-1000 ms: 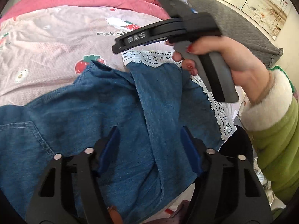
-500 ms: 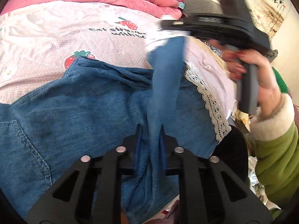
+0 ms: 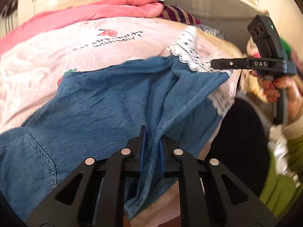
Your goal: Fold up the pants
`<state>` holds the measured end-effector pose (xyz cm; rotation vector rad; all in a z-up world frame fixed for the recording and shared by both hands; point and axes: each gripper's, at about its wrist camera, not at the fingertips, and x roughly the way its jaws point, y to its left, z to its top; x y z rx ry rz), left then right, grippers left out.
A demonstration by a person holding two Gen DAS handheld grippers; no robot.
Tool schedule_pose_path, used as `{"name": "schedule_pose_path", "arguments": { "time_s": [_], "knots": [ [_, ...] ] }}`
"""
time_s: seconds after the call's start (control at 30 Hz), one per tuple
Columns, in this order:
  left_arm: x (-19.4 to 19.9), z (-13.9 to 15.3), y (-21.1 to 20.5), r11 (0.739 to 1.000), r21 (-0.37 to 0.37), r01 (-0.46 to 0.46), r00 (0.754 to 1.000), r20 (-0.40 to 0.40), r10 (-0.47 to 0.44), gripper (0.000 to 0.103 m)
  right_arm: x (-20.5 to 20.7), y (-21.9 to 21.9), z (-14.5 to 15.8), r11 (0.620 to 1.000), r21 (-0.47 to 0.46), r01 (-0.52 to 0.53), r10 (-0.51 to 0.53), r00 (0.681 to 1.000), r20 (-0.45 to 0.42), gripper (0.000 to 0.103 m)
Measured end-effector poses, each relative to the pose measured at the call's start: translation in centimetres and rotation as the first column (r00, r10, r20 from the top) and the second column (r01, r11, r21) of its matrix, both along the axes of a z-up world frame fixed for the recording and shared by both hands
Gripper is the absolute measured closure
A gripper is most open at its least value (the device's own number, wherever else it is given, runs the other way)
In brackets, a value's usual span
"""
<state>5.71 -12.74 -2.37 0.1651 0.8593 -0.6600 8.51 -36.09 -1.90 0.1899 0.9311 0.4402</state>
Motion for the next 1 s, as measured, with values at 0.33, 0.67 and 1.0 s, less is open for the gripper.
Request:
{"name": "schedule_pose_path", "arguments": {
  "time_s": [0.33,0.67,1.0],
  "knots": [
    [-1.3,-0.5,-0.2,0.998,0.053,0.017,0.999,0.037,-0.019,0.086,-3.1,-1.5,-1.5,1.0,-0.002,-0.013,0.013,0.999,-0.043,0.067],
    [-2.2,-1.7,-1.3,0.993,0.109,0.052,0.998,0.028,-0.055,0.065,-3.7,-2.3,-3.4,0.992,-0.122,0.023,-0.035,0.994,-0.103,0.08],
    [1.2,4.0,2.4,0.998,0.018,-0.064,0.991,0.115,0.061,0.043,0.4,-2.0,3.0,0.992,-0.114,0.05,-0.035,0.991,0.127,0.039]
  ]
}}
